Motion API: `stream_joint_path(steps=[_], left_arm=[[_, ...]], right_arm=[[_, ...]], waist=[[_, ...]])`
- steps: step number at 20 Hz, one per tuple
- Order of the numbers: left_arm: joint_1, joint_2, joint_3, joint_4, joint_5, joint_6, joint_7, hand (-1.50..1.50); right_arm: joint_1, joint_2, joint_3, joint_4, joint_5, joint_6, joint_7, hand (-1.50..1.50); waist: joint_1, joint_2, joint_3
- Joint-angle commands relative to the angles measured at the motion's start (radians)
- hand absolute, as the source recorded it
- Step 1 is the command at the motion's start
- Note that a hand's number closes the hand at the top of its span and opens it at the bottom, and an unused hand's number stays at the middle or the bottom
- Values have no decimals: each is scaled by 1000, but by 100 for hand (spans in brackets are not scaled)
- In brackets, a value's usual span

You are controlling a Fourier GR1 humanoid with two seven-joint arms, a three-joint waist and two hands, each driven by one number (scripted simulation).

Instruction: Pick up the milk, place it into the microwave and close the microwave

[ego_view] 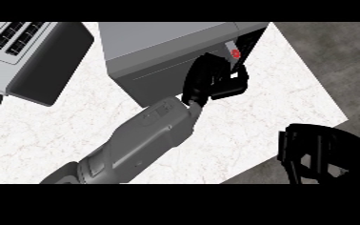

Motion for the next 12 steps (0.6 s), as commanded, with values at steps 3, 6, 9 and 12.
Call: stream_joint_path(steps=[3,6,9,12], left_arm=[[80,26,115,121,95,-78,-51,150],[92,35,106,137,123,-136,-62,150],[101,39,88,154,134,-191,-82,150],[95,60,82,167,150,-242,-85,150]], right_arm=[[65,23,25,-75,10,-40,1,150],[106,33,41,-106,24,-61,2,150],[134,54,69,-140,40,-88,11,150],[162,67,84,-184,66,-117,15,150]], waist=[[58,-3,-7],[61,-2,-6],[78,0,-6],[77,-6,-6]])
